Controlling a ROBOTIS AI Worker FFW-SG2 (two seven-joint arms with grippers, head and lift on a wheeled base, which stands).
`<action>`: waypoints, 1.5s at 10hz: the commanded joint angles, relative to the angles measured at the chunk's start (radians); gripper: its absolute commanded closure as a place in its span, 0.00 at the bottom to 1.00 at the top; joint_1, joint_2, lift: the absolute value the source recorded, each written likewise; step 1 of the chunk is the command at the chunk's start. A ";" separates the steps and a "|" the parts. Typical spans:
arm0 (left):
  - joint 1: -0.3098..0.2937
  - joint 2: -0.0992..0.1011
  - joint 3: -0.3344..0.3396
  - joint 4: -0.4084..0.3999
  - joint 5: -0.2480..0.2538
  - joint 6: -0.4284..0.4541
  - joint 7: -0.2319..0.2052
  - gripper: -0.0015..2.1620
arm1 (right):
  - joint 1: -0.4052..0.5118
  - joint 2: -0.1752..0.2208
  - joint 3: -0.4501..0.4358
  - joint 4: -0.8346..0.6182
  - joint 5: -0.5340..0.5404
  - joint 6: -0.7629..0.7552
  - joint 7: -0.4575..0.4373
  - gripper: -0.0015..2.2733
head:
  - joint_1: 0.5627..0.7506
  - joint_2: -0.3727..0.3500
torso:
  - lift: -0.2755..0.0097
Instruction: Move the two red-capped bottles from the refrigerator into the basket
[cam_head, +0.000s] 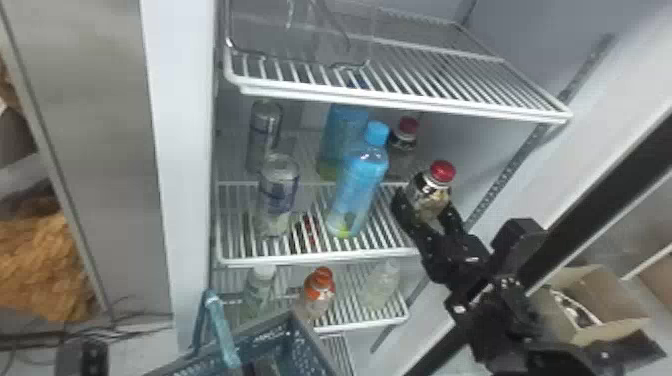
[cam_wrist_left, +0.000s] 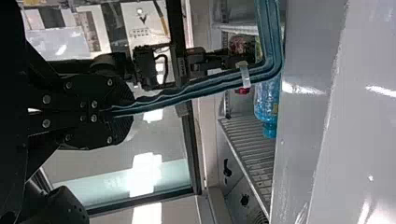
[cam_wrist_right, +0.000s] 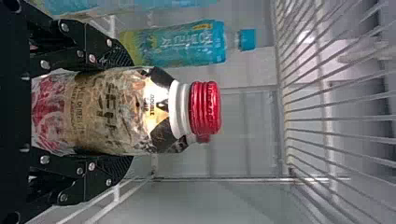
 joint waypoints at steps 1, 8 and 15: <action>0.000 0.000 0.002 0.000 0.000 -0.002 0.000 0.54 | 0.039 0.004 -0.003 -0.054 -0.019 0.001 -0.008 0.56 | 0.70 0.03 | 0.97; 0.007 0.000 0.016 0.000 0.002 -0.002 0.000 0.54 | 0.287 0.033 -0.070 -0.358 -0.043 0.207 -0.031 0.56 | 0.70 0.03 | 0.97; 0.015 0.007 0.024 0.000 0.002 -0.010 0.000 0.54 | 0.540 0.047 -0.124 -0.680 -0.134 0.499 -0.013 0.56 | 0.70 0.03 | 0.97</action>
